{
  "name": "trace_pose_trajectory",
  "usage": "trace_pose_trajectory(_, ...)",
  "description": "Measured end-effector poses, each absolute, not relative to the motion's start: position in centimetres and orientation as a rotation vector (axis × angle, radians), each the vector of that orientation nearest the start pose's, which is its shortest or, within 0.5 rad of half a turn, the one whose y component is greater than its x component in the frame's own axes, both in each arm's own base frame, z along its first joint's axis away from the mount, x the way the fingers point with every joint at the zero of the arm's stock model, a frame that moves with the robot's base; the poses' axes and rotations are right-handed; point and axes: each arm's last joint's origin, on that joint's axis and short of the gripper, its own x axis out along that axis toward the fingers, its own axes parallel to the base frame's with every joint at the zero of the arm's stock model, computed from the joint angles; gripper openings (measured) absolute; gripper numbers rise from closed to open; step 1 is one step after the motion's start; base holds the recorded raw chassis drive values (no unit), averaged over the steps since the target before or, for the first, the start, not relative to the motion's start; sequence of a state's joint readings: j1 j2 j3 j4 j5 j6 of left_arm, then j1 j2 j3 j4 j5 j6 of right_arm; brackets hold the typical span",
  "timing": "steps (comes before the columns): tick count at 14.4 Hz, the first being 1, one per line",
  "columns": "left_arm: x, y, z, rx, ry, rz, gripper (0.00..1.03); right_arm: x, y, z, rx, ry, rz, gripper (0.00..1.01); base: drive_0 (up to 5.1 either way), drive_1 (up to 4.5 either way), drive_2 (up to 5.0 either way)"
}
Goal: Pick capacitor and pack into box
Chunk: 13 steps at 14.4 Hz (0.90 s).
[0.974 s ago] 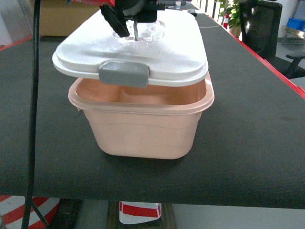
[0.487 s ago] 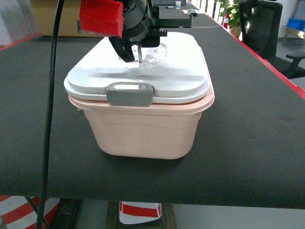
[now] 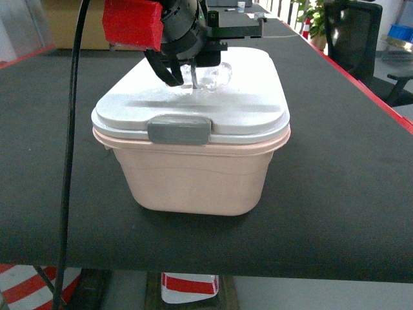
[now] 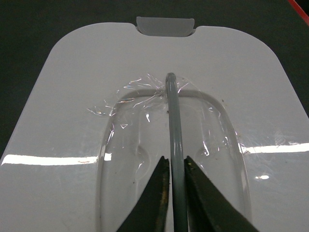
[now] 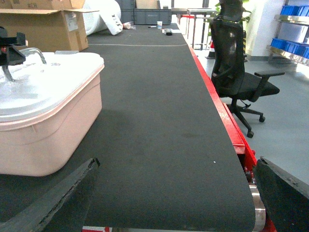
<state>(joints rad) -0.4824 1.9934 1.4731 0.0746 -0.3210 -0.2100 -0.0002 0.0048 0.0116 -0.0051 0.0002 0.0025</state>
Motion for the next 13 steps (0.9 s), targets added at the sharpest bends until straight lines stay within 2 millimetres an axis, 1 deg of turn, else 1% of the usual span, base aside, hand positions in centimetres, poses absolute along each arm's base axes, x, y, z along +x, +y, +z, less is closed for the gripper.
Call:
trace_pose_trajectory(1, 40.9, -20.4, 23.5, -0.054, 0.398, -0.148, 0.3, 9.7, 0.0, 16.7, 0.002, -0.002, 0.0, 0.98, 0.0, 0.0, 0.0)
trace_pose_trajectory(2, 40.6, -20.4, 23.7, -0.07, 0.372, -0.17, 0.43, 9.7, 0.0, 16.7, 0.002, -0.002, 0.0, 0.98, 0.0, 0.0, 0.0)
trace_pose_trajectory(3, 40.2, -20.2, 24.5, -0.087, 0.343, -0.197, 0.55, 9.7, 0.0, 16.7, 0.002, -0.002, 0.0, 0.98, 0.0, 0.0, 0.0)
trace_pose_trajectory(4, 39.7, -19.7, 25.6, -0.105, 0.305, -0.215, 0.66, 9.7, 0.0, 16.7, 0.002, -0.002, 0.0, 0.98, 0.0, 0.0, 0.0)
trace_pose_trajectory(5, 38.7, -18.8, 27.3, -0.125, 0.225, -0.222, 0.79, 9.7, 0.0, 16.7, 0.002, -0.002, 0.0, 0.98, 0.0, 0.0, 0.0)
trace_pose_trajectory(6, 37.1, -17.3, 29.2, -0.149, 0.127, -0.24, 0.91, 9.7, 0.0, 16.7, 0.002, -0.002, 0.0, 0.98, 0.0, 0.0, 0.0)
trace_pose_trajectory(7, 34.7, -15.6, 30.5, -0.15, 0.007, -0.244, 1.0, 9.7, 0.0, 16.7, 0.002, -0.002, 0.0, 0.98, 0.0, 0.0, 0.0)
trace_pose_trajectory(8, 32.3, -13.8, 31.1, -0.137, -0.095, -0.244, 0.97, 9.7, 0.0, 16.7, 0.002, -0.002, 0.0, 0.98, 0.0, 0.0, 0.0)
trace_pose_trajectory(9, 29.2, -11.3, 30.8, -0.087, -0.209, -0.236, 0.98, 9.7, 0.0, 16.7, 0.002, -0.002, 0.0, 0.98, 0.0, 0.0, 0.0)
trace_pose_trajectory(10, 27.0, -9.0, 29.7, -0.038, -0.262, -0.22, 0.98, 9.7, 0.0, 16.7, 0.002, -0.002, 0.0, 0.98, 0.0, 0.0, 0.0)
trace_pose_trajectory(12, 24.4, -4.9, 25.6, 0.01, -0.136, -0.152, 0.98, 9.7, 0.0, 16.7, 0.002, -0.002, 0.0, 0.98, 0.0, 0.0, 0.0)
trace_pose_trajectory(13, 23.5, -3.7, 24.5, 0.017, -0.096, -0.13, 0.98, 9.7, 0.0, 16.7, 0.002, -0.002, 0.0, 0.98, 0.0, 0.0, 0.0)
